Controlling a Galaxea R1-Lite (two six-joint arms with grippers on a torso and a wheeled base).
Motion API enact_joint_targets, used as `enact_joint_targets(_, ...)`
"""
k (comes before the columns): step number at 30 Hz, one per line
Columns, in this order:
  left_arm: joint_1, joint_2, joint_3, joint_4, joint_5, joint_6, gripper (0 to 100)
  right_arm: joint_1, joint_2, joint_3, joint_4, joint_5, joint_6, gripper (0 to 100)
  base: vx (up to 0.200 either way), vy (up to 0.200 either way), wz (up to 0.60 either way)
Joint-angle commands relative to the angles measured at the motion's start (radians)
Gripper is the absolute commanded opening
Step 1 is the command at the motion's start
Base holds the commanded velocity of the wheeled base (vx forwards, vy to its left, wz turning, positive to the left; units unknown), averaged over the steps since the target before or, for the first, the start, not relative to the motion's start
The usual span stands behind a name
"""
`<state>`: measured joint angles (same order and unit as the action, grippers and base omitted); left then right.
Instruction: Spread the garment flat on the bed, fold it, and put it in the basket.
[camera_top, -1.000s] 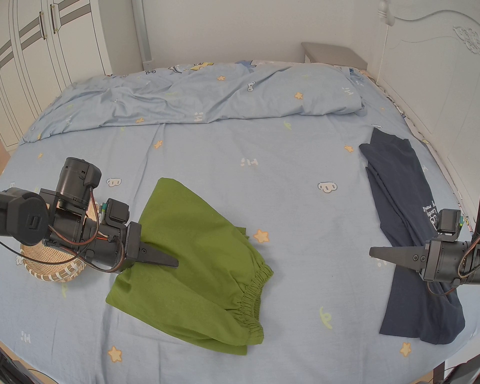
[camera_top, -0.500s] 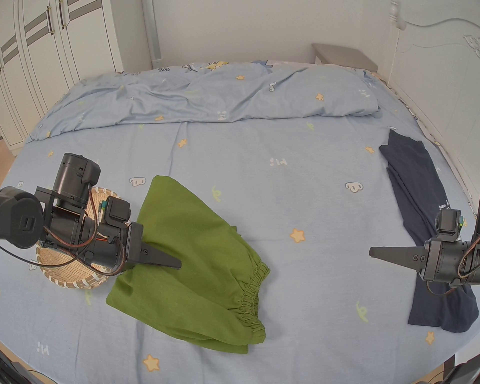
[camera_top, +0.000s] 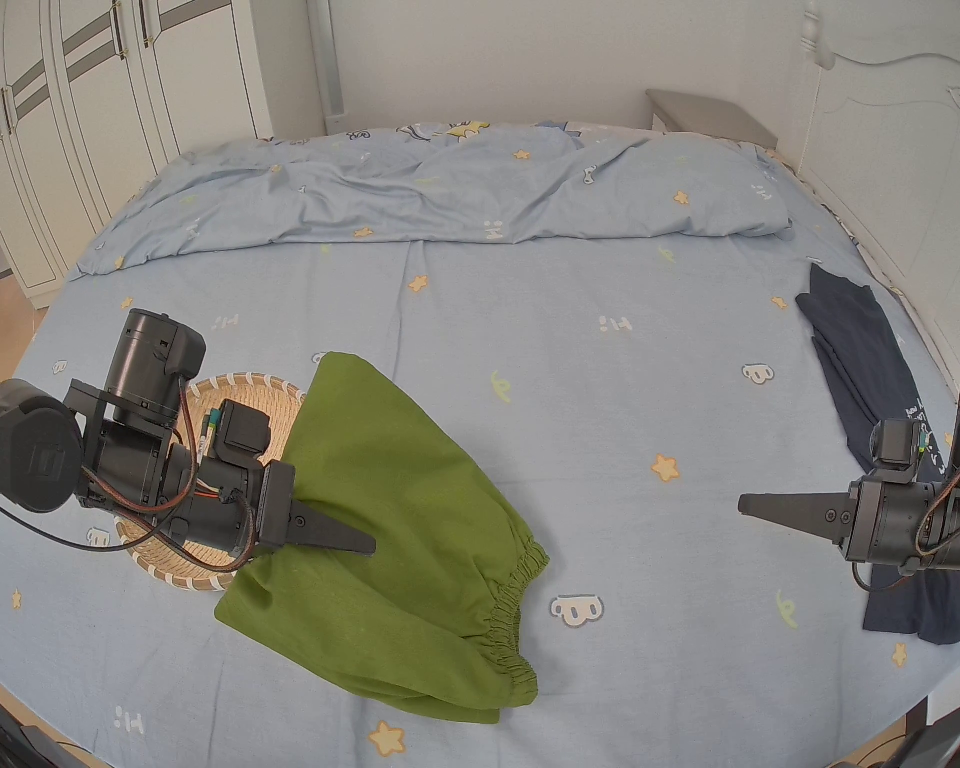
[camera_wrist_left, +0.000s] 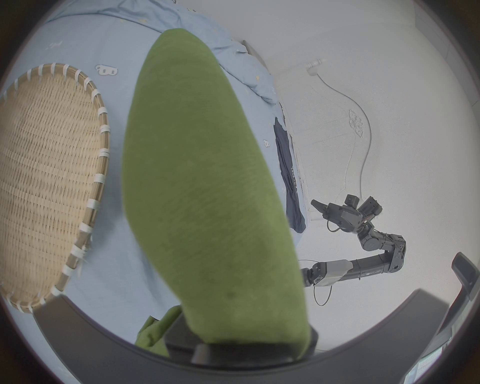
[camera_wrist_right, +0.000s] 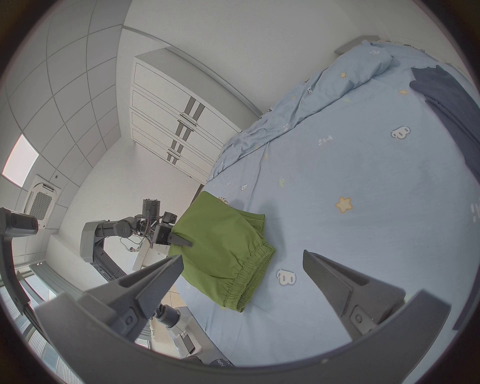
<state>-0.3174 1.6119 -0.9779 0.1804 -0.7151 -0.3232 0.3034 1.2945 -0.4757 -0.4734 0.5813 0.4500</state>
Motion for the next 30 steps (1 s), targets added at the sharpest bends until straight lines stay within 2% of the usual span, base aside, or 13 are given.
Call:
enact_joint_targets(1, -0.015, -0.043, 0.004, 0.001, 0.0, 0.0, 0, 0.0, 0.0, 0.0, -0.001, 0.0, -0.001, 100, 0.0, 0.0, 0.0)
enact_joint_targets(9, -0.032, -0.078, -0.033, -0.015, 0.032, 0.009, 0, 0.0, 0.0, 0.002, -0.001, 0.0, -0.001, 100, 0.0, 0.0, 0.0)
enact_joint_targets(10, -0.022, -0.078, -0.059, -0.016, 0.069, 0.038, 0, 0.0, 0.002, 0.002, -0.001, -0.001, -0.001, 100, 0.0, 0.0, 0.0)
enact_joint_targets(12, -0.017, -0.079, -0.067, -0.019, 0.086, 0.049, 0, 0.0, 0.002, 0.002, -0.001, -0.001, -0.001, 100, 0.0, 0.0, 0.0)
enact_joint_targets(13, 0.017, -0.09, -0.081, -0.033, 0.123, 0.064, 0, 0.0, 0.002, 0.002, -0.002, -0.001, -0.001, 100, 0.0, 0.0, 0.0)
enact_joint_targets(15, 0.077, -0.107, -0.088, -0.068, 0.14, 0.065, 0, 0.0, 0.005, 0.002, -0.002, -0.001, -0.001, 100, 0.0, 0.0, 0.0)
enact_joint_targets(17, 0.104, -0.109, -0.09, -0.098, 0.14, 0.064, 0, 0.0, 0.006, 0.002, -0.002, -0.001, -0.001, 100, 0.0, 0.0, 0.0)
enact_joint_targets(19, 0.184, -0.107, -0.082, -0.199, 0.14, 0.056, 0, -0.001, 0.006, 0.002, -0.004, -0.001, -0.001, 100, 0.0, 0.0, 0.0)
enact_joint_targets(22, 0.271, -0.109, -0.079, -0.271, 0.131, 0.033, 0, -0.001, 0.005, 0.002, -0.005, -0.001, -0.001, 100, 0.0, 0.0, 0.0)
enact_joint_targets(25, 0.351, -0.104, -0.081, -0.294, 0.128, 0.019, 0, -0.001, 0.003, 0.002, -0.005, -0.001, -0.001, 100, 0.0, 0.0, 0.0)
enact_joint_targets(29, 0.411, -0.083, -0.073, -0.308, 0.126, 0.016, 0, -0.001, 0.002, 0.002, -0.005, -0.001, -0.001, 100, 0.0, 0.0, 0.0)
enact_joint_targets(30, 0.44, -0.026, -0.056, -0.309, 0.128, 0.019, 0, -0.001, -0.001, 0.0, -0.004, -0.001, -0.001, 100, 0.0, 0.0, 0.0)
